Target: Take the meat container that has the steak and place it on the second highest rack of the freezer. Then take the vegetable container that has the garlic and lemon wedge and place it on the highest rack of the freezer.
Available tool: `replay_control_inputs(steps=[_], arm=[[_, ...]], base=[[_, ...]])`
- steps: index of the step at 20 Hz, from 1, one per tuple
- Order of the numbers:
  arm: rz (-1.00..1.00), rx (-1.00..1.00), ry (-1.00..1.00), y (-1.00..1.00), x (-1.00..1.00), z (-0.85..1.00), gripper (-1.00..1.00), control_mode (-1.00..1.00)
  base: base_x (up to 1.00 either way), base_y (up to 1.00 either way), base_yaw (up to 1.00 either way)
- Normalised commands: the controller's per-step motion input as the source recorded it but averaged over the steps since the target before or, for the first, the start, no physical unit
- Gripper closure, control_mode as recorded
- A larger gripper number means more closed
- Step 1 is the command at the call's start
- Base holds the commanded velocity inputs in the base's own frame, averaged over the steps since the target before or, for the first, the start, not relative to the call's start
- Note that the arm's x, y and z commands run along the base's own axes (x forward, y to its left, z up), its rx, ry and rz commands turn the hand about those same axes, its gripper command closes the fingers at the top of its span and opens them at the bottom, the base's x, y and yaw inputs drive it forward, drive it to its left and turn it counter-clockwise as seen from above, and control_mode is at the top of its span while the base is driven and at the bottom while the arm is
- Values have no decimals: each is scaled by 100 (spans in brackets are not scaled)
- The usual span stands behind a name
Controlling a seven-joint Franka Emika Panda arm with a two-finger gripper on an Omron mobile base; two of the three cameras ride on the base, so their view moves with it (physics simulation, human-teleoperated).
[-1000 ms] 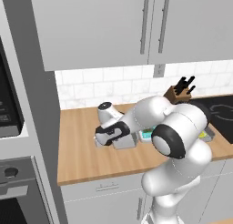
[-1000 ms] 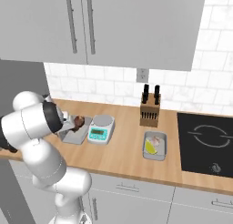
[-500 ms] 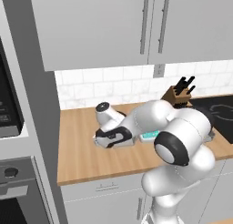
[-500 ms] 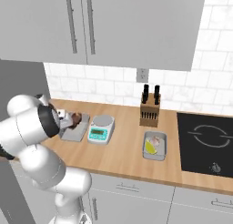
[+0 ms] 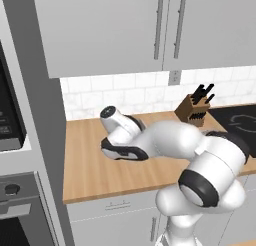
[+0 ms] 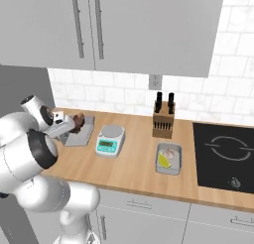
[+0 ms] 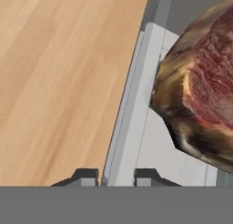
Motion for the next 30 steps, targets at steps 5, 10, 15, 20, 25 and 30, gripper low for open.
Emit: replay_control_inputs(steps=[5,10,15,20,25,30], arm=[[0,4,1,-24,-17,30,100,-100],[0,10,1,-42,-22,16,100,-100],[0,11,0,-45,-38,19,100,-100],[0,4,5,-44,-39,54,100,-100],[0,5,2,-48,-57,41,100,-100],[0,0,-2,-26,-66,22,100,-100]], base=[[0,0,0],[0,0,0],[0,0,0],[0,0,0],[0,0,0],[0,0,0]])
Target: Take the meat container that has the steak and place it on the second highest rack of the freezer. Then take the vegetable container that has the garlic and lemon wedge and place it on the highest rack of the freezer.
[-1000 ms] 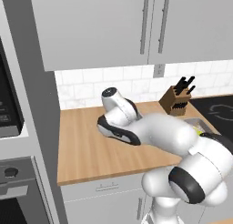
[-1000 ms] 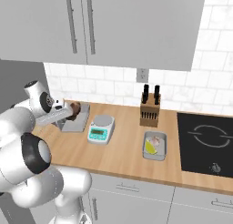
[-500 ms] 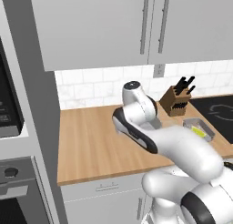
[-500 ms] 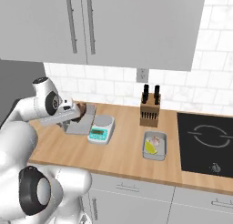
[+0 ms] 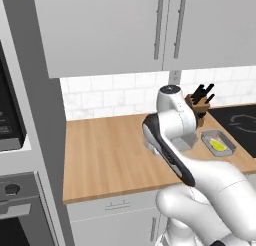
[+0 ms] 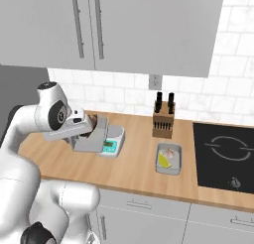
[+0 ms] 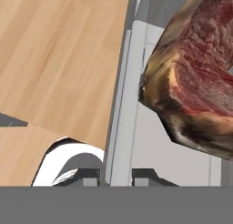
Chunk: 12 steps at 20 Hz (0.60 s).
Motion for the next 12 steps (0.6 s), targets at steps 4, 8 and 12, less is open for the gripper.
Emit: replay_control_inputs(steps=[4,8,12], arm=[[1,0,-5,-26,-64,11,100,-100],[0,0,-3,-11,-29,24,100,-100],[0,0,0,0,-2,1,100,-100]], base=[[0,0,0],[0,0,0],[0,0,0]])
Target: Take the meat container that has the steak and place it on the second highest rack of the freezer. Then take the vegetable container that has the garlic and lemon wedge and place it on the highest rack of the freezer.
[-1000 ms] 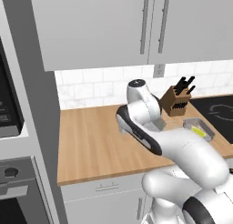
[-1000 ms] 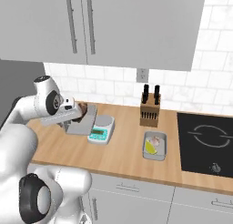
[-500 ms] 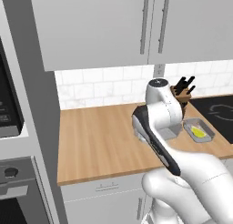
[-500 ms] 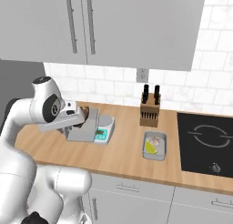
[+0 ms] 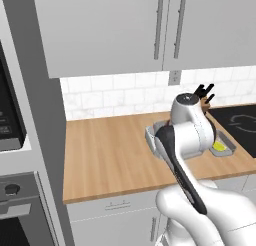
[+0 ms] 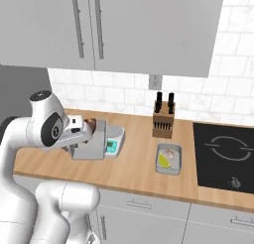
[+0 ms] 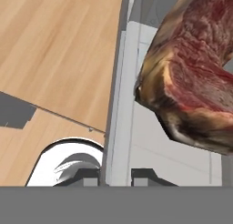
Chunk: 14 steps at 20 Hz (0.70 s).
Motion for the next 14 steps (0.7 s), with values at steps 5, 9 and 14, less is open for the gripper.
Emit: replay_control_inputs(steps=[5,9,14], arm=[[0,0,0,0,0,0,100,-100],[0,0,0,0,-5,0,100,100],[0,0,0,0,0,0,100,100]], base=[[0,0,0],[-9,0,0],[-60,0,7]])
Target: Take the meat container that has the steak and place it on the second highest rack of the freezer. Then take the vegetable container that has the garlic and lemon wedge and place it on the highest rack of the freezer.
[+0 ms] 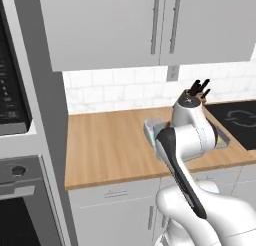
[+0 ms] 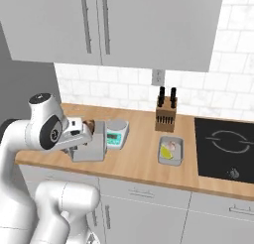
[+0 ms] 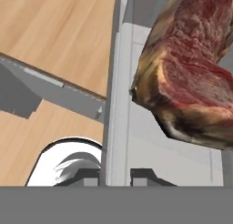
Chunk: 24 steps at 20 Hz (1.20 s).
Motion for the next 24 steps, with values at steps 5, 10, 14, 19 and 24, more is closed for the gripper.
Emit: replay_control_inputs(steps=[5,10,14,19,24], arm=[[0,0,0,0,0,0,100,100],[0,0,0,0,0,0,100,100],[0,0,0,0,0,0,100,100],[0,0,0,0,0,0,100,100],[0,0,0,0,0,0,100,100]], base=[[-83,1,26],[-74,23,52],[-37,49,63],[-28,66,70],[-1,70,67]])
